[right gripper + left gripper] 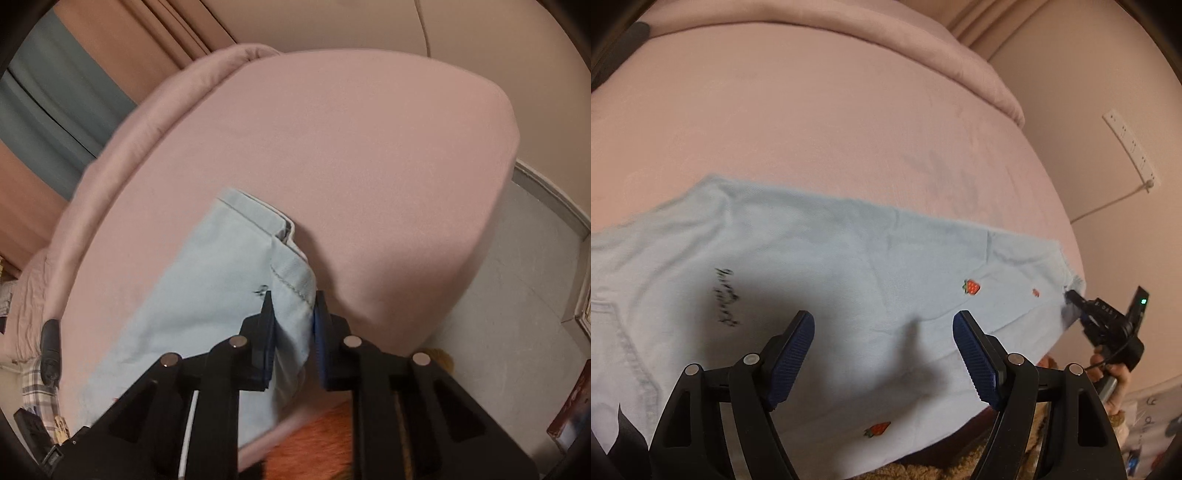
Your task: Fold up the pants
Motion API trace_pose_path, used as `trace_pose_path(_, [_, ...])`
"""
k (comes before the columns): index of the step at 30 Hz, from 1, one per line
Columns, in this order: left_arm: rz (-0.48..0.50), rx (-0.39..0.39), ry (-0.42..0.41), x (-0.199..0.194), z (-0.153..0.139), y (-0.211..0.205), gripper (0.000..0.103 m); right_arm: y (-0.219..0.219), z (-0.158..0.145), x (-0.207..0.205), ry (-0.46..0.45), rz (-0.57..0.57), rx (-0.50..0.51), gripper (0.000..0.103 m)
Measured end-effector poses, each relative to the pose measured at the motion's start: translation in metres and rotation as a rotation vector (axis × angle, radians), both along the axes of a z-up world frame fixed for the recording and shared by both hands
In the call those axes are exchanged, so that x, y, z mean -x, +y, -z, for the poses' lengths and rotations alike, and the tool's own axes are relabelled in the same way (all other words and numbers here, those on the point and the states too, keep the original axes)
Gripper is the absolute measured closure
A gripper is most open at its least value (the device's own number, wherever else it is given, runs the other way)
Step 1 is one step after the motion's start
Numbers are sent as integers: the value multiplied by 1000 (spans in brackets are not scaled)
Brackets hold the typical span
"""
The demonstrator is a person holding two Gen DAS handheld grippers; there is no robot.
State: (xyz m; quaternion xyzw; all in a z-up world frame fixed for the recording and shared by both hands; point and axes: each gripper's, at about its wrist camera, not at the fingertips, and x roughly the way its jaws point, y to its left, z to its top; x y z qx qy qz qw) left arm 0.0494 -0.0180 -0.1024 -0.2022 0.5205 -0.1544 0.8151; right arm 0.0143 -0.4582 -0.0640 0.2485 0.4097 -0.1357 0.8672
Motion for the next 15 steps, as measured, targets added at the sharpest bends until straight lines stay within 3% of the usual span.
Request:
trace_pose_path(3, [-4,30,-40,6,-11,11,25,40,-42,-1,-101,-141,85,85])
trace_pose_path(7, [-17,104,-43,4,-11,24,25,131,-71,2,-201,-462,68,85])
trace_pose_path(10, [-33,127,-16,2,-2,24,25,198,-43,-4,-119,-679,37,85])
trace_pose_path(14, [-35,175,59,0,17,22,25,249,38,-23,129,-784,4,84])
trace_pose_path(15, [-36,174,76,0,21,22,25,253,43,-21,86,-780,44,84])
